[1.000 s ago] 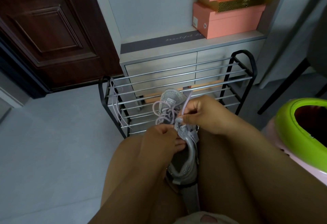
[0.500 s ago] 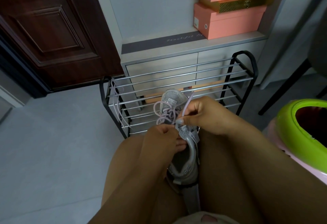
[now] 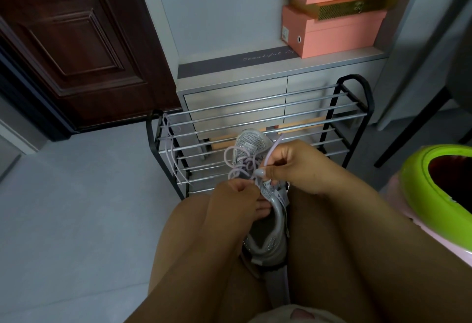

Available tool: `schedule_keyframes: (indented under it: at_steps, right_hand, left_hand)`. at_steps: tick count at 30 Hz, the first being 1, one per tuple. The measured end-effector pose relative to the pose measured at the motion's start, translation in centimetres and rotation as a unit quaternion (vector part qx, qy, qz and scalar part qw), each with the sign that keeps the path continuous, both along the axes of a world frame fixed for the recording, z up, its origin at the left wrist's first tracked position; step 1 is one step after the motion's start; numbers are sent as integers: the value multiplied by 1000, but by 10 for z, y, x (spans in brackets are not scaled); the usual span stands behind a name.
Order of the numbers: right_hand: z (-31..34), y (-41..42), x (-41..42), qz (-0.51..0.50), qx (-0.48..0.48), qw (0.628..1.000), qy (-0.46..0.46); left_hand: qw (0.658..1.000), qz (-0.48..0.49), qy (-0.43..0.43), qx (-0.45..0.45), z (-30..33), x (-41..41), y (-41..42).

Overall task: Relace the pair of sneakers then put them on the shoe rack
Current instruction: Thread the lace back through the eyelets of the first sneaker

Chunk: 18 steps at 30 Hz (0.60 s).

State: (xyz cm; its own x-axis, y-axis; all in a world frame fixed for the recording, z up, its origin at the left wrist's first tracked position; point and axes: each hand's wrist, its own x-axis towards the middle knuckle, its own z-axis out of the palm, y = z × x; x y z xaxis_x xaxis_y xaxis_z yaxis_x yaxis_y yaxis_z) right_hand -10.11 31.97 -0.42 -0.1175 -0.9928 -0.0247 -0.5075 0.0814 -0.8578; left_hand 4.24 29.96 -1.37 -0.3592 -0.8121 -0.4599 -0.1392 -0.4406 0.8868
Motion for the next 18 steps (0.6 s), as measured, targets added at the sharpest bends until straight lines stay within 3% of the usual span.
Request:
schedule_keyframes:
  at_steps: [18]
  right_hand:
    - [3, 0, 13, -48, -46, 980, 188]
  left_hand:
    - [1000, -1, 17, 9, -6, -2, -3]
